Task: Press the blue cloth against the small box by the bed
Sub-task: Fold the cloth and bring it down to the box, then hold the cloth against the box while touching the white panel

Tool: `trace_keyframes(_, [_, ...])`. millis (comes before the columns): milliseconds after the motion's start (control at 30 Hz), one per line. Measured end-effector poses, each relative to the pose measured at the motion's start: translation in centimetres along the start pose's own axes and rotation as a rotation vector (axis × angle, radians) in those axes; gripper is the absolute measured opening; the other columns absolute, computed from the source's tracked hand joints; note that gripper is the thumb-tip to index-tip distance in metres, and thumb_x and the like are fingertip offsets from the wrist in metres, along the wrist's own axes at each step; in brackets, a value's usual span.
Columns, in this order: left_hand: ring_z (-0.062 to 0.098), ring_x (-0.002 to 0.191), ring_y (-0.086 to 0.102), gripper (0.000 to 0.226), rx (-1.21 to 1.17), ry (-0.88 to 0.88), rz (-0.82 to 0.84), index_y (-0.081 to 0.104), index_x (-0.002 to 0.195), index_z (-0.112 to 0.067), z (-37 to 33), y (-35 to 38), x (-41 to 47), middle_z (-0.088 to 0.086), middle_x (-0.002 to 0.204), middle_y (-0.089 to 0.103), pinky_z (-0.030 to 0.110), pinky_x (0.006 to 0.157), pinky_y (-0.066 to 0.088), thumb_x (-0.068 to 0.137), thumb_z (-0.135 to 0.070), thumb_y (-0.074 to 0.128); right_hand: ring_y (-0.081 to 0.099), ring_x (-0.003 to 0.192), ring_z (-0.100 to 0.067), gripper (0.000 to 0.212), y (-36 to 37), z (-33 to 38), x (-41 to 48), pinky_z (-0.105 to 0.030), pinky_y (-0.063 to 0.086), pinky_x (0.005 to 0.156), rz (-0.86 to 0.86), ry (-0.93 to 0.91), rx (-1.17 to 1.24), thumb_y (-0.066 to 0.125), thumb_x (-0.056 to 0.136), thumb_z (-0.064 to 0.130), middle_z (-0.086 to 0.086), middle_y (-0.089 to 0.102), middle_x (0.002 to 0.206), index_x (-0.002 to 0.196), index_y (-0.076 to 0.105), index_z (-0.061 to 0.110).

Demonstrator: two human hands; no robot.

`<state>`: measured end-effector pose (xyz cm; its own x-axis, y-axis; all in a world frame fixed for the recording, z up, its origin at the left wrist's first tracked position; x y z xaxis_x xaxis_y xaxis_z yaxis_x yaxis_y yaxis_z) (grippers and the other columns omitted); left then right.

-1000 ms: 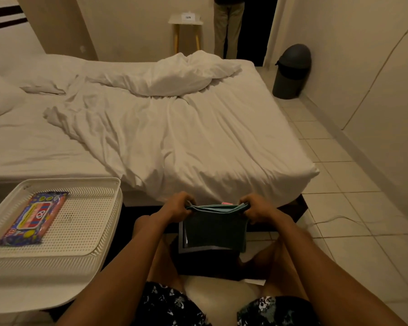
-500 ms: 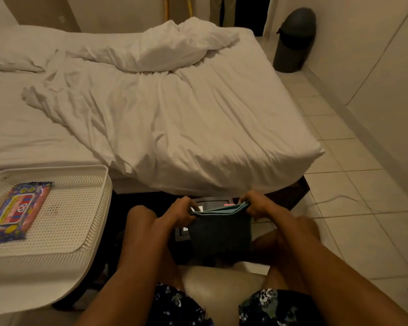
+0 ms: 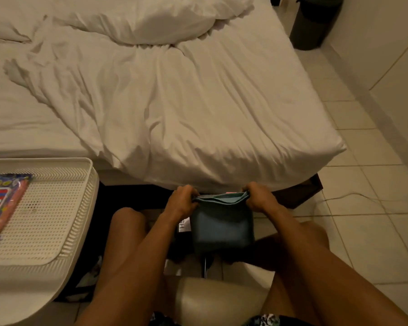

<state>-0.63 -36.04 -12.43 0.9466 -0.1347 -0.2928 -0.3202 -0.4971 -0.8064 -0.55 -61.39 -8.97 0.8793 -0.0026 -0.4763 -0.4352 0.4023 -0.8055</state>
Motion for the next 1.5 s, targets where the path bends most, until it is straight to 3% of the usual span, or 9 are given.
trace_keyframes(267, [0.033,0.099,0.066,0.019,-0.070,0.038,-0.205,0.064,0.107,-0.014,-0.9,0.8,1.1,0.010,0.105,0.071,0.042,0.079,0.054,0.091,-0.023,0.062,0.056,0.115,-0.038,0.033,2.2,-0.1,1.5,-0.043,0.049,0.088,-0.250,0.001,0.057,0.051,0.088,0.007,-0.019,0.060,0.124,0.120,0.061,0.010])
trace_keyframes(400, [0.028,0.119,0.057,0.038,-0.047,0.026,-0.230,0.053,0.133,-0.015,1.9,3.0,-1.0,0.008,0.132,0.058,0.038,0.095,0.048,0.098,-0.028,0.052,0.049,0.127,-0.031,0.047,7.3,1.1,-0.2,-0.041,0.042,0.105,-0.329,-0.221,0.046,0.049,0.099,0.024,-0.016,0.048,0.141,0.144,0.044,0.011])
trace_keyframes(467, [0.026,0.136,0.046,0.048,-0.053,-0.001,-0.238,0.044,0.146,-0.014,3.3,3.9,-1.9,0.009,0.148,0.047,0.037,0.111,0.038,0.101,-0.033,0.043,0.038,0.141,-0.029,0.056,9.8,1.9,-0.6,-0.040,0.030,0.117,-0.297,-0.290,0.040,0.042,0.103,0.036,-0.014,0.037,0.155,0.154,0.033,0.015])
trace_keyframes(533, [0.024,0.151,0.023,0.065,0.028,0.012,-0.221,0.030,0.154,-0.013,4.1,4.6,-2.5,0.007,0.162,0.027,0.034,0.122,0.017,0.100,-0.046,0.020,0.018,0.152,-0.025,0.061,12.0,3.0,-0.4,-0.040,0.011,0.124,-0.251,-0.317,0.047,0.033,0.105,0.044,-0.011,0.018,0.165,0.159,0.017,0.021])
trace_keyframes(667, [0.015,0.153,-0.010,0.070,0.092,0.067,-0.158,0.003,0.157,-0.019,5.5,7.2,-2.8,-0.004,0.163,-0.009,0.026,0.122,-0.010,0.094,-0.049,-0.003,-0.018,0.153,-0.018,0.064,15.3,4.8,0.1,-0.043,-0.004,0.126,-0.227,-0.366,0.025,0.017,0.101,0.053,-0.002,-0.011,0.168,0.159,-0.001,0.033])
trace_keyframes(833, [0.008,0.151,-0.020,0.064,0.020,0.014,-0.195,-0.005,0.156,-0.025,6.2,9.9,-2.8,-0.004,0.165,-0.014,0.035,0.125,-0.004,0.098,-0.053,-0.007,-0.018,0.154,-0.018,0.063,16.7,4.4,0.8,-0.044,-0.006,0.125,-0.271,-0.368,0.008,0.020,0.101,0.054,0.001,-0.011,0.168,0.159,0.001,0.036])
trace_keyframes(1000, [0.018,0.155,0.000,0.055,0.056,0.001,-0.313,0.011,0.158,-0.022,6.2,10.7,-3.0,0.002,0.168,0.005,0.038,0.125,0.004,0.105,-0.033,0.018,-0.011,0.155,-0.018,0.065,17.7,3.1,-0.7,-0.044,-0.003,0.125,-0.311,-0.240,0.013,0.029,0.103,0.049,0.001,-0.010,0.169,0.160,0.002,0.033])
trace_keyframes(1167, [0.022,0.155,0.009,0.055,0.040,0.006,-0.319,0.018,0.158,-0.018,6.5,10.8,-3.0,0.006,0.167,0.012,0.044,0.124,0.016,0.105,-0.030,0.021,-0.015,0.155,-0.024,0.064,18.5,4.3,-1.4,-0.051,0.003,0.125,-0.280,-0.161,-0.028,0.014,0.101,0.050,-0.003,-0.017,0.167,0.159,-0.005,0.031])
trace_keyframes(1500, [0.016,0.155,0.000,0.055,0.012,0.040,-0.275,0.011,0.159,-0.024,7.3,10.4,-2.0,0.001,0.168,0.006,0.040,0.125,0.008,0.105,-0.032,0.019,-0.014,0.155,-0.028,0.067,18.1,6.4,0.1,-0.054,0.004,0.125,-0.316,-0.182,-0.042,0.033,0.103,0.040,-0.008,-0.013,0.168,0.160,0.000,0.028])
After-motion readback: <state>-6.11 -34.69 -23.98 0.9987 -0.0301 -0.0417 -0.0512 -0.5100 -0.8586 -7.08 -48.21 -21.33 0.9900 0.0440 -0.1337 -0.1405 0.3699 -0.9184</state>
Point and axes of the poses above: each hand's wrist, its own x-axis towards the middle knuckle, its own y-axis out of the palm, z = x × y, the point moved 1 cm from there along x, towards the middle knuckle
